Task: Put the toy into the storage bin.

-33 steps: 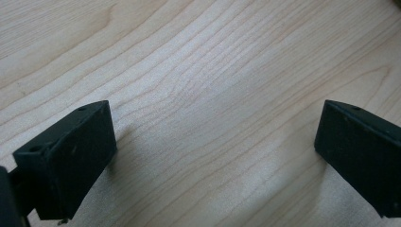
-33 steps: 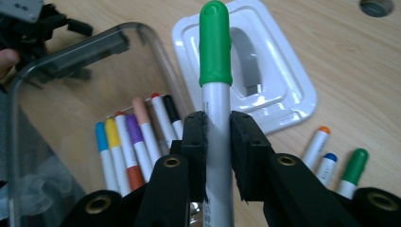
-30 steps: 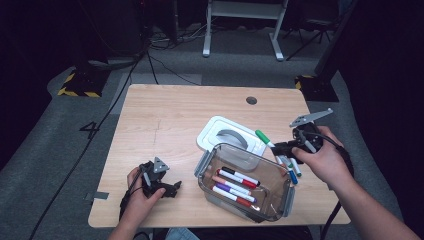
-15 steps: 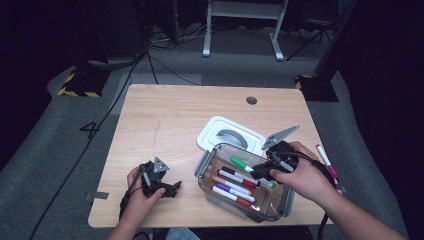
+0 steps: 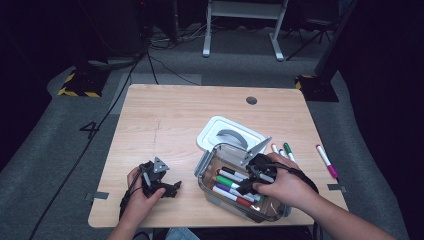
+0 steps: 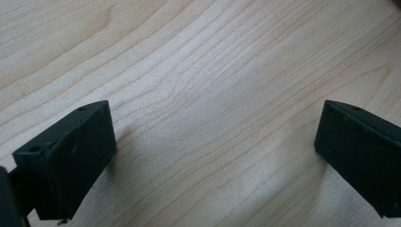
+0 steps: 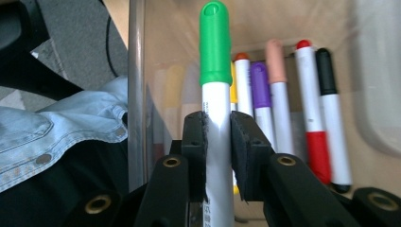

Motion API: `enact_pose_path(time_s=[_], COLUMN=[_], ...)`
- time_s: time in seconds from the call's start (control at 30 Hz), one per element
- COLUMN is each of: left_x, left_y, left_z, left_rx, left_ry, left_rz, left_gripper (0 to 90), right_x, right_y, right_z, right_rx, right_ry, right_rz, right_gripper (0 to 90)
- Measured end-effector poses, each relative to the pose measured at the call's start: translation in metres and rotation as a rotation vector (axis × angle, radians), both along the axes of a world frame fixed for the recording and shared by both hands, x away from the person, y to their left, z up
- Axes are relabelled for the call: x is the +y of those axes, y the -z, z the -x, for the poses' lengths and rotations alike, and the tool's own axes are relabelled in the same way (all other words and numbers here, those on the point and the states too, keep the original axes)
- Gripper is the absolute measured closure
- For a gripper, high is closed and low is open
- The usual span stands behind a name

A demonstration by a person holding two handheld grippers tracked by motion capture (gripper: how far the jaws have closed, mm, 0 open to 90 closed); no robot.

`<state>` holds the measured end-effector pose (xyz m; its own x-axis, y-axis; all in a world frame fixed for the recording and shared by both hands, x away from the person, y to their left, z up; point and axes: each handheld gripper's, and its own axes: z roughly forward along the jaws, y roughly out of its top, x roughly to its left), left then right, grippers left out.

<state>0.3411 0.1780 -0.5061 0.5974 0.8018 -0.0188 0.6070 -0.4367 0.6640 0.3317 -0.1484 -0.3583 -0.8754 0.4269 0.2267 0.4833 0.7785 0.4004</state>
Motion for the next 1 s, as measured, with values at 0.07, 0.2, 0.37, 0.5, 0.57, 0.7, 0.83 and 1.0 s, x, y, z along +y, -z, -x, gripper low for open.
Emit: enact_pose_path(time_s=[0.07, 0.2, 0.37, 0.5, 0.57, 0.7, 0.83, 1.0], left_x=[0.0, 0.0, 0.0, 0.0, 0.0, 0.0, 0.0, 0.0], left_y=[0.0, 0.0, 0.0, 0.0, 0.0, 0.0, 0.0, 0.0], left_z=[0.0, 0.0, 0.0, 0.0, 0.0, 0.0, 0.0, 0.0], left_rx=[0.0, 0.0, 0.002, 0.002, 0.002, 0.002, 0.002, 0.002], left_ry=[0.0, 0.0, -0.003, -0.003, -0.003, -0.003, -0.003, -0.003], left_rz=[0.0, 0.0, 0.004, 0.004, 0.004, 0.004, 0.004, 0.004], left_gripper=[0.1, 0.1, 0.1, 0.1, 0.1, 0.1, 0.1, 0.1], right_x=[0.006, 0.015, 0.025, 0.029, 0.03, 0.031, 0.033, 0.034], right_y=[0.007, 0.017, 0.033, 0.044, 0.048, 0.056, 0.062, 0.066], right_z=[-0.001, -0.002, -0.008, -0.01, -0.012, -0.014, -0.015, -0.015], right_rx=[0.013, 0.045, 0.099, 0.138, 0.159, 0.171, 0.191, 0.198], right_ry=[-0.014, -0.027, -0.042, -0.049, -0.045, -0.049, -0.049, -0.049], right_rz=[0.014, 0.039, 0.079, 0.097, 0.098, 0.115, 0.121, 0.129], right_gripper=[77.2, 77.2, 77.1, 77.2, 77.1, 77.1, 77.1, 77.1])
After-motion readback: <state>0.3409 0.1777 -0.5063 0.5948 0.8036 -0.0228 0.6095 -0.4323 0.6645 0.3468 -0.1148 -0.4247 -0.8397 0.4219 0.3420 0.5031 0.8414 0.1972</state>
